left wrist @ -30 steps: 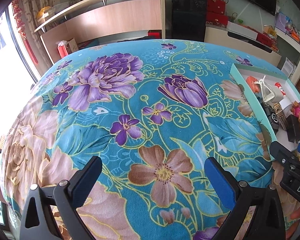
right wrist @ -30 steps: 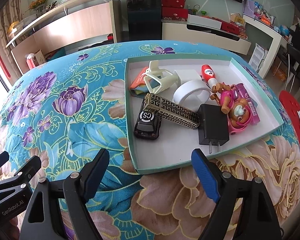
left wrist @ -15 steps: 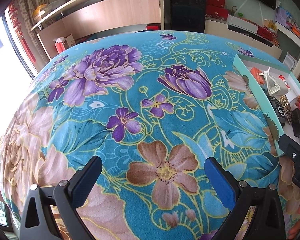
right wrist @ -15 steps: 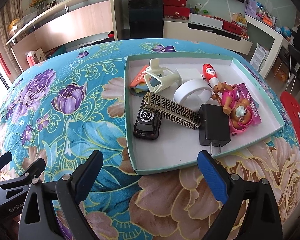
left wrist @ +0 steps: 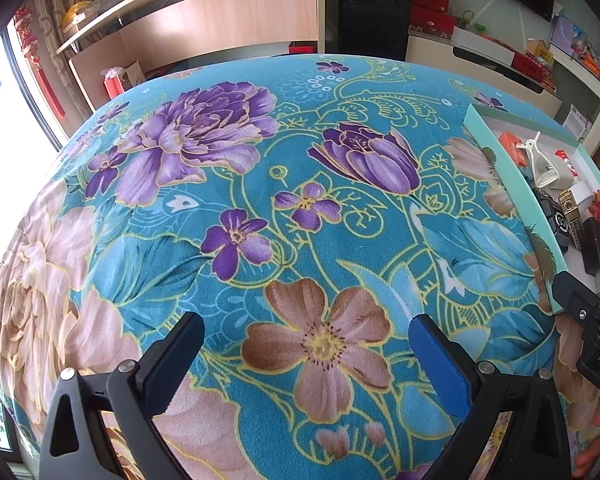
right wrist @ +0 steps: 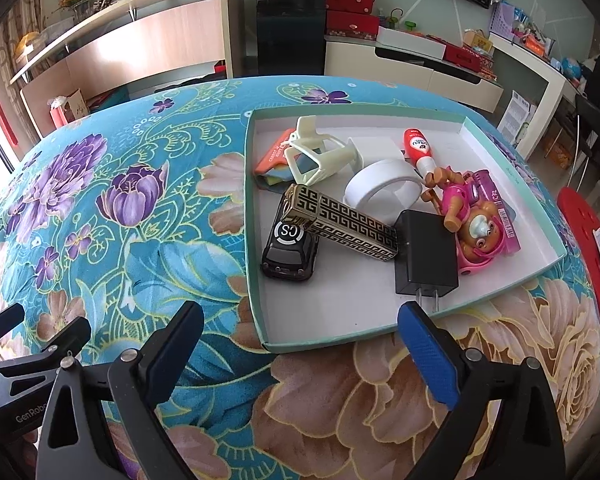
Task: Organize rigid objects
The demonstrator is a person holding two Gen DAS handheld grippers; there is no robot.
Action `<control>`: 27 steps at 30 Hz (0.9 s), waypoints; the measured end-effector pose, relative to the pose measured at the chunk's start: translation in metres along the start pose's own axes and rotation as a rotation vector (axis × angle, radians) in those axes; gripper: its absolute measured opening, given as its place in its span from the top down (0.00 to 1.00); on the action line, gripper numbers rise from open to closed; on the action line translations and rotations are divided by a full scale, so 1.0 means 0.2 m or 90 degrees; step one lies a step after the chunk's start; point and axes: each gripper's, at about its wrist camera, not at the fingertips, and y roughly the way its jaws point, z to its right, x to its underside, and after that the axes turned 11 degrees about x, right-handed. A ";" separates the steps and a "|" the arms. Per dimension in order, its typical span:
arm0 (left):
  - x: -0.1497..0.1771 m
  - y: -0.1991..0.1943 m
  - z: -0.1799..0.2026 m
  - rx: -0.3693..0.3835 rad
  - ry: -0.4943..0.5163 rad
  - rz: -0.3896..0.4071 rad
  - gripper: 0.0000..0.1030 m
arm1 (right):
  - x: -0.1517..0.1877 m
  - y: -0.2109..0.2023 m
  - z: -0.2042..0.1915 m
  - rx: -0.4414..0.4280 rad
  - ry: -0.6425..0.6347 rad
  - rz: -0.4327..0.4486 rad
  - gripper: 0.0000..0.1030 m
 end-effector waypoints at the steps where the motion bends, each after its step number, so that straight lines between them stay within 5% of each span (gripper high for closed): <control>1: 0.00 0.00 0.00 -0.001 0.000 0.001 0.00 | 0.00 0.00 0.00 0.000 -0.001 0.000 0.05; 27: 0.00 0.00 0.00 -0.003 -0.003 0.001 0.00 | 0.00 0.00 0.01 0.001 0.004 0.001 0.05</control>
